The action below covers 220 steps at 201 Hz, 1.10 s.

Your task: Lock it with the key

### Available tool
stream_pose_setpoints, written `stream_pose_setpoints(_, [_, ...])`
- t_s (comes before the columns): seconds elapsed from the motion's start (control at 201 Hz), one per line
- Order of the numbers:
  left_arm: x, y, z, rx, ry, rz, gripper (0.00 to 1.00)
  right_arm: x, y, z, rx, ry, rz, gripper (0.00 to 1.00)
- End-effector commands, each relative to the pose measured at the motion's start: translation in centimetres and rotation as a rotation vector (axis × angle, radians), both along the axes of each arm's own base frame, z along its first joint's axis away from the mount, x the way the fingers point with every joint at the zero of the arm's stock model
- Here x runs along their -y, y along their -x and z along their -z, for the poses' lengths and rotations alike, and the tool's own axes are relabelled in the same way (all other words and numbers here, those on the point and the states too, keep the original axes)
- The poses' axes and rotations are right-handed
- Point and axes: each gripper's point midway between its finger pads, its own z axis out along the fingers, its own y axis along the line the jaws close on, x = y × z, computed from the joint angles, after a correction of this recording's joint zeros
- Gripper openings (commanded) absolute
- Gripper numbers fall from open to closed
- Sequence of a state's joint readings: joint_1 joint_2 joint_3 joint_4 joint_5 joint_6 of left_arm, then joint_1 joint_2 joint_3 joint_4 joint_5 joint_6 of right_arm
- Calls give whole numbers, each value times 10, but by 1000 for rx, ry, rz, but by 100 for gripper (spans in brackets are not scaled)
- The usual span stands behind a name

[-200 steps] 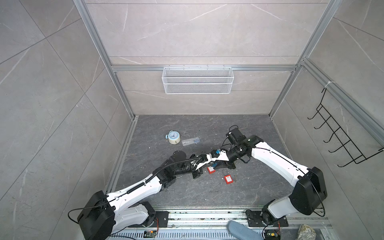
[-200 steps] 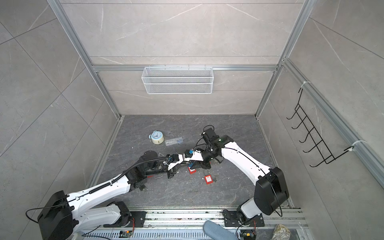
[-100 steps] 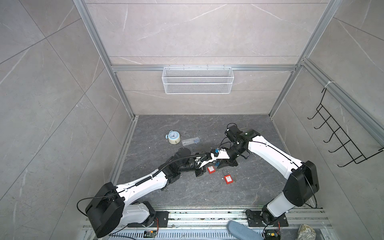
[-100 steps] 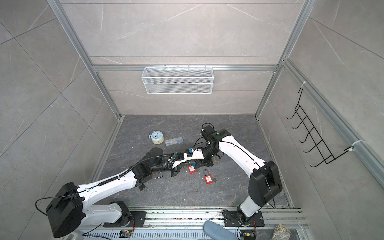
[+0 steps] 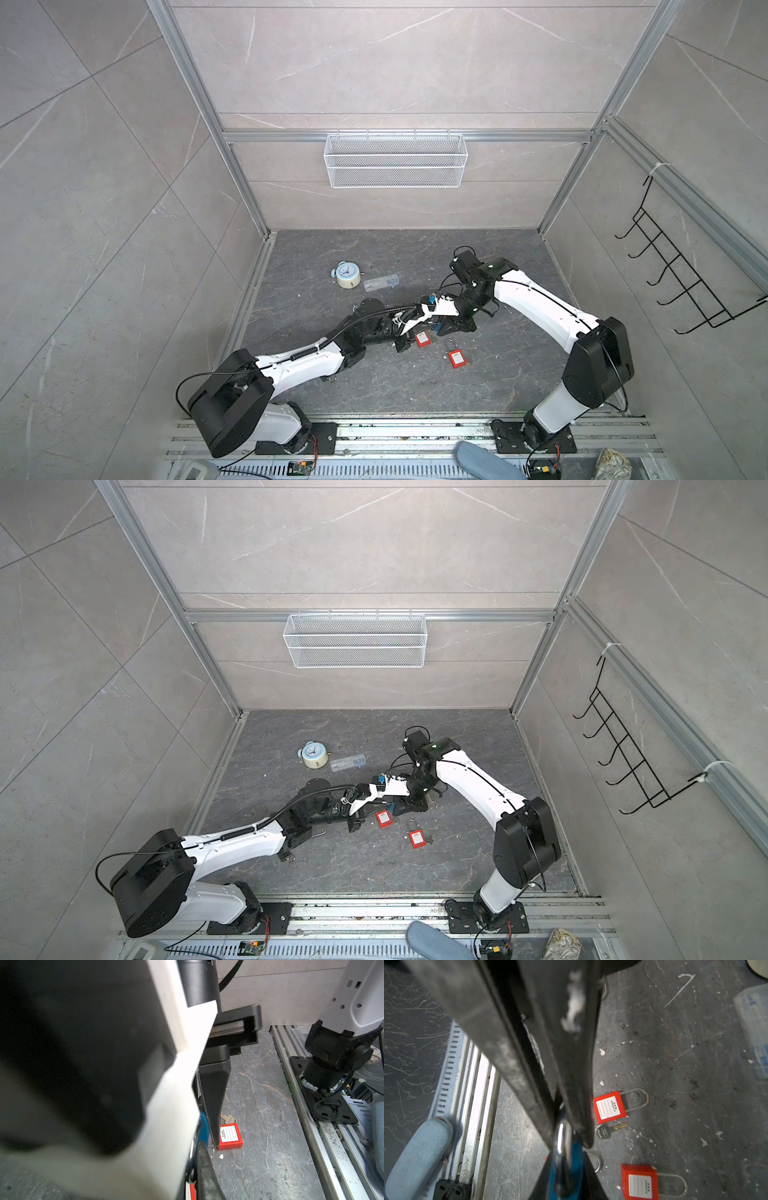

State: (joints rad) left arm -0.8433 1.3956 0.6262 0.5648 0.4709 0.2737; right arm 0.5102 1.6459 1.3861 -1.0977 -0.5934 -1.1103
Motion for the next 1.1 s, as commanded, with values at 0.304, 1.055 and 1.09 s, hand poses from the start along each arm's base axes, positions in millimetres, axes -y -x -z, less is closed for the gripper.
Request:
stream_pose_setpoints(0.304, [-7, 94, 90, -131, -271, 308, 0, -84, 3, -134, 64, -594, -199, 0])
stream_pose_setpoints(1.055, [-26, 95, 94, -298, -227, 263, 0, -86, -5, -140, 131, -536, -164, 0])
stream_pose_setpoints(1.09, [-28, 94, 93, -294, -222, 254, 0, -86, -5, -140, 130, -539, -164, 0])
